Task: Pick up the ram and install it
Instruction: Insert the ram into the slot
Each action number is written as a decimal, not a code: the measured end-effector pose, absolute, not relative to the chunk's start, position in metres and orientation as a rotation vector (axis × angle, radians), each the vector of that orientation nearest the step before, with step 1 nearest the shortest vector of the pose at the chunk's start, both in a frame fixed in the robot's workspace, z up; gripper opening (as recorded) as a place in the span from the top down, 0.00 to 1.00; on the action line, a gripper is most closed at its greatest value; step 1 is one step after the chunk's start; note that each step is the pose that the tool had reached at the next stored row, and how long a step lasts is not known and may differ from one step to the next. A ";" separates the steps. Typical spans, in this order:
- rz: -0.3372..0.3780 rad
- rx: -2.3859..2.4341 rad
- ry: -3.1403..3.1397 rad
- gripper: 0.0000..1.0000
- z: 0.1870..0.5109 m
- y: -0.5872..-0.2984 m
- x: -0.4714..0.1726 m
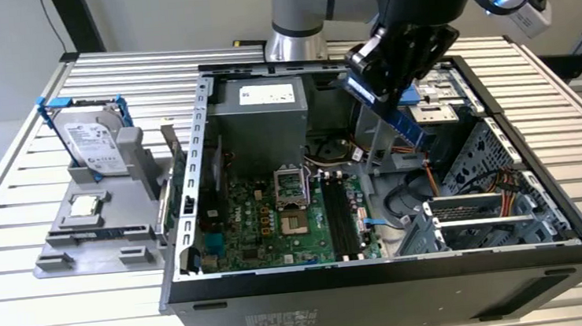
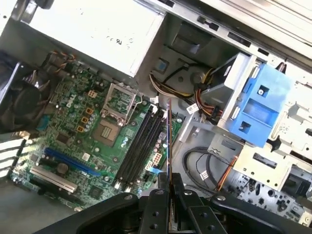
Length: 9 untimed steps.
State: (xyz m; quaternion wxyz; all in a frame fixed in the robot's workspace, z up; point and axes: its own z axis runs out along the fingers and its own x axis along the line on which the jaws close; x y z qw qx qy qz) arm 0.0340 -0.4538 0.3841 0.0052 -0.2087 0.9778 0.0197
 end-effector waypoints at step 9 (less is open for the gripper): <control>0.060 -0.332 3.109 1.00 0.384 -0.454 0.034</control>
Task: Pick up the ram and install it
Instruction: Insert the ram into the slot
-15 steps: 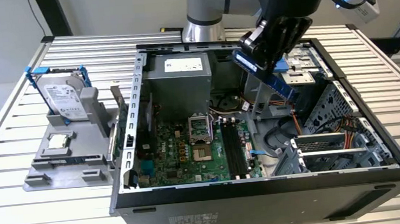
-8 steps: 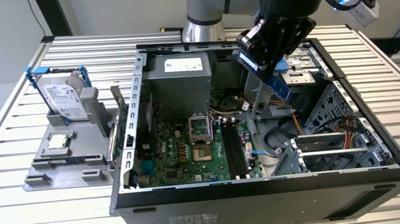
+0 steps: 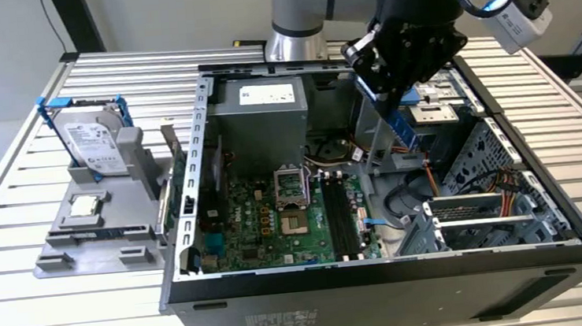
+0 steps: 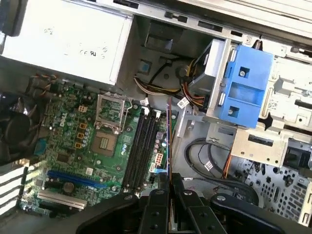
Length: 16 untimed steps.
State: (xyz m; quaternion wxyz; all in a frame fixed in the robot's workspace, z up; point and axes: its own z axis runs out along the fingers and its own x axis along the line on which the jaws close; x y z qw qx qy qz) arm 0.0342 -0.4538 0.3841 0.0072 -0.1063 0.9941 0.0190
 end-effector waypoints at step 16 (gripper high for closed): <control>0.045 -0.044 3.124 1.00 0.370 -0.453 0.034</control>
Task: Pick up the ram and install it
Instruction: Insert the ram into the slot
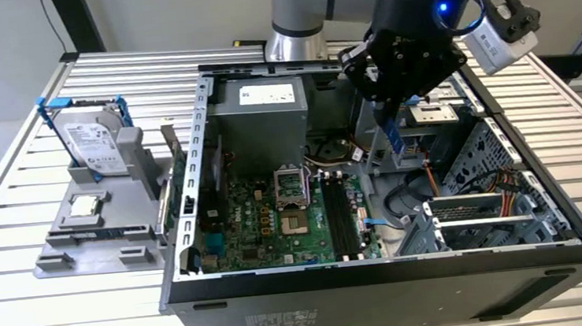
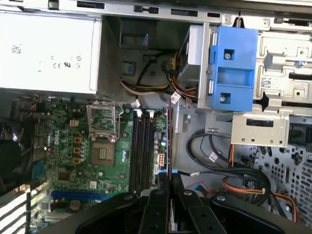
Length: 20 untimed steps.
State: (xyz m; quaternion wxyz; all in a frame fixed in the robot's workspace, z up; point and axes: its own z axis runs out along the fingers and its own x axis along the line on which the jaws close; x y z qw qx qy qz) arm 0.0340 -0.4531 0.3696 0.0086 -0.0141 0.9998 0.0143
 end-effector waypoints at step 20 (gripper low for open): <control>0.042 0.160 3.118 1.00 0.333 -0.453 0.034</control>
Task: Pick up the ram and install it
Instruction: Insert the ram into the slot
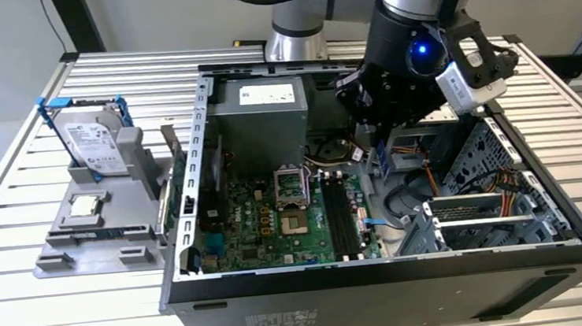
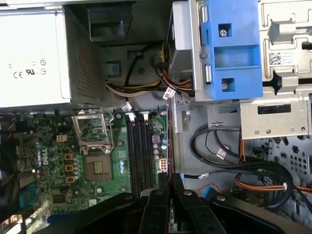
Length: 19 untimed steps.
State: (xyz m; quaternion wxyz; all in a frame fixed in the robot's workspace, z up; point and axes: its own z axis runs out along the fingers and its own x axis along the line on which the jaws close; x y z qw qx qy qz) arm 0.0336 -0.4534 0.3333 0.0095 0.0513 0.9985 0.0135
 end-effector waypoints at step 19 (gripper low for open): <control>0.045 0.117 3.123 1.00 0.302 -0.455 0.038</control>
